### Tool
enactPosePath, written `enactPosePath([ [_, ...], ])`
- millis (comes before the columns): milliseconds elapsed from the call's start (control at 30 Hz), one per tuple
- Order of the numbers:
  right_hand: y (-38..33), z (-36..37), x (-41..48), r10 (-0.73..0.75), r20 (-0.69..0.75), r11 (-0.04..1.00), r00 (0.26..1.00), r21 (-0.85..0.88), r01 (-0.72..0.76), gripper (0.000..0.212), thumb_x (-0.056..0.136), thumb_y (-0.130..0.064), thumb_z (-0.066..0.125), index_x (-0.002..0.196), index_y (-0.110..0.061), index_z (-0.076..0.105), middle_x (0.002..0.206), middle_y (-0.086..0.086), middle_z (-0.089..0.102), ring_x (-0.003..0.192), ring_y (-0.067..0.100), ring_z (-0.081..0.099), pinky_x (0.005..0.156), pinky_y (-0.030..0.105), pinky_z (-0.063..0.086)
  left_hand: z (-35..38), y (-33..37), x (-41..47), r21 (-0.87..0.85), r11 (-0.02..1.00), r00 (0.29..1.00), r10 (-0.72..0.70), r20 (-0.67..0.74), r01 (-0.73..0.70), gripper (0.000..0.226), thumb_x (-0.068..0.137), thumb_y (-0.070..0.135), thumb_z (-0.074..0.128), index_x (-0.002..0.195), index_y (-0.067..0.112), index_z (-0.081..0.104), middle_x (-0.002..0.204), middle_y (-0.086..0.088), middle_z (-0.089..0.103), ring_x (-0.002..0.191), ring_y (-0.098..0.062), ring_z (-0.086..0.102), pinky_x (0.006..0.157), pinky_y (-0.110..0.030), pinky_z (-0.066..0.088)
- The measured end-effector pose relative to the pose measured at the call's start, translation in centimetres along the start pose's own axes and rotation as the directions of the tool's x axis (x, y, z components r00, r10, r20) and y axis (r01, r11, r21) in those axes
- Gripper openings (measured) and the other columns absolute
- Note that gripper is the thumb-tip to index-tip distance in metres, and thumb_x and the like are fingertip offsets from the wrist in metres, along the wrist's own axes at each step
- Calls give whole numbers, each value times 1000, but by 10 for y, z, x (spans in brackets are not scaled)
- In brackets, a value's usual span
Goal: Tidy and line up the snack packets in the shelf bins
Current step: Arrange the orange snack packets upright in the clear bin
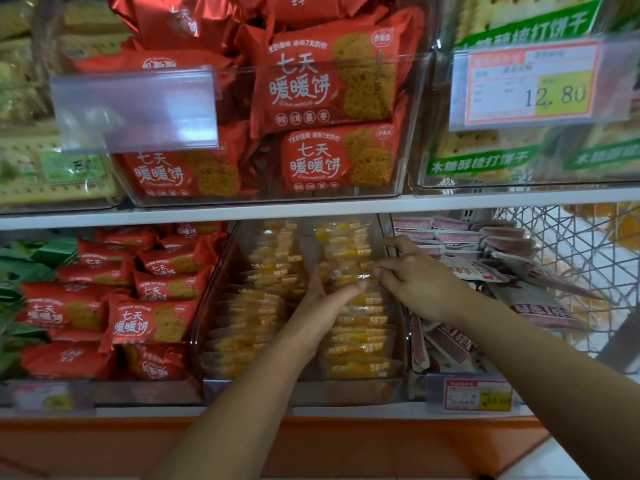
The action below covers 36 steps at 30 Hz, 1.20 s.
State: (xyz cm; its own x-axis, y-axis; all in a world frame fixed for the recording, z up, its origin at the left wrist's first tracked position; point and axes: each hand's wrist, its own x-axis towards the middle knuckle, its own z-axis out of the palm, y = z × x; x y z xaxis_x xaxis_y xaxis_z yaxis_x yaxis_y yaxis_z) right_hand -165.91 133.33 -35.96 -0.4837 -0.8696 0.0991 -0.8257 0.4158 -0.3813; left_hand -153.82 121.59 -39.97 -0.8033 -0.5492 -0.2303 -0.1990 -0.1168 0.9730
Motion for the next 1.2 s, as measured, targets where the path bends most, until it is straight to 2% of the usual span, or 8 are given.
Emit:
enactPosePath([
  [167, 2, 0, 1, -24, 0, 1000, 1000, -16, 24, 32, 99, -30, 38, 118, -29, 63, 144, 1, 30, 126, 24, 41, 85, 22, 28, 1, 4, 7, 39, 999, 997, -25, -79, 28, 94, 45, 67, 74, 129, 37, 44, 140, 3, 41, 123, -19, 47, 102, -42, 42],
  [333, 2, 1, 0, -48, 13, 999, 999, -14, 48, 34, 100, -30, 36, 121, -27, 62, 153, -2, 23, 136, 26, 30, 104, 31, 28, -1, 1, 13, -33, 998, 997, -49, -57, 47, 69, 70, 49, 76, 128, 31, 43, 125, -1, 54, 103, -17, 59, 73, -30, 51],
  [400, 3, 0, 1, -98, 32, 994, 995, -39, 100, 36, 100, -27, 34, 122, -23, 62, 155, -5, 23, 140, 19, 24, 111, 28, 15, -1, 0, 14, -15, 999, 997, -31, -75, 30, 67, 69, 49, 77, 124, 31, 42, 129, -2, 50, 106, -17, 57, 77, -31, 51],
  [567, 8, 0, 10, -196, 51, 967, 979, -159, 201, 35, 99, -25, 35, 107, -16, 68, 119, -2, 64, 106, 13, 55, 97, 24, 22, -4, 2, 8, 25, 998, 995, 58, -82, -56, 81, 80, 38, 71, 142, 31, 19, 114, 15, 45, 102, -7, 50, 87, -26, 41],
  [733, 13, 3, 13, -214, 45, 959, 976, -182, 218, 36, 98, -29, 36, 97, -12, 69, 105, 0, 69, 94, 16, 58, 91, 23, 22, -7, 7, 10, 74, 997, 1000, -1, 32, -2, 45, 79, 51, 66, 118, 29, 58, 115, 4, 65, 98, -9, 63, 78, -26, 49],
  [867, 14, 4, 13, -208, 55, 963, 977, -163, 214, 36, 98, -29, 37, 93, -11, 68, 99, -1, 68, 90, 17, 58, 98, 30, 25, -7, 5, 14, 32, 999, 998, 13, 69, -15, 12, 87, 37, 63, 97, 32, 62, 100, 7, 67, 83, -3, 64, 63, -18, 48],
  [1067, 13, 3, 13, -222, 31, 964, 974, -144, 224, 34, 98, -26, 39, 91, -12, 69, 94, -1, 68, 86, 16, 57, 95, 29, 26, -5, 7, 14, 14, 1000, 993, -2, 114, 0, 53, 83, 39, 67, 131, 34, 45, 116, 12, 52, 85, 4, 53, 67, -19, 43],
  [1200, 12, 4, 13, -223, 23, 963, 974, -150, 224, 35, 98, -27, 38, 92, -12, 68, 94, 1, 68, 86, 17, 58, 92, 25, 23, -6, 9, 15, 24, 1000, 994, -7, 109, 4, 32, 83, 38, 68, 110, 37, 53, 110, 8, 62, 89, 0, 55, 67, -21, 42],
])
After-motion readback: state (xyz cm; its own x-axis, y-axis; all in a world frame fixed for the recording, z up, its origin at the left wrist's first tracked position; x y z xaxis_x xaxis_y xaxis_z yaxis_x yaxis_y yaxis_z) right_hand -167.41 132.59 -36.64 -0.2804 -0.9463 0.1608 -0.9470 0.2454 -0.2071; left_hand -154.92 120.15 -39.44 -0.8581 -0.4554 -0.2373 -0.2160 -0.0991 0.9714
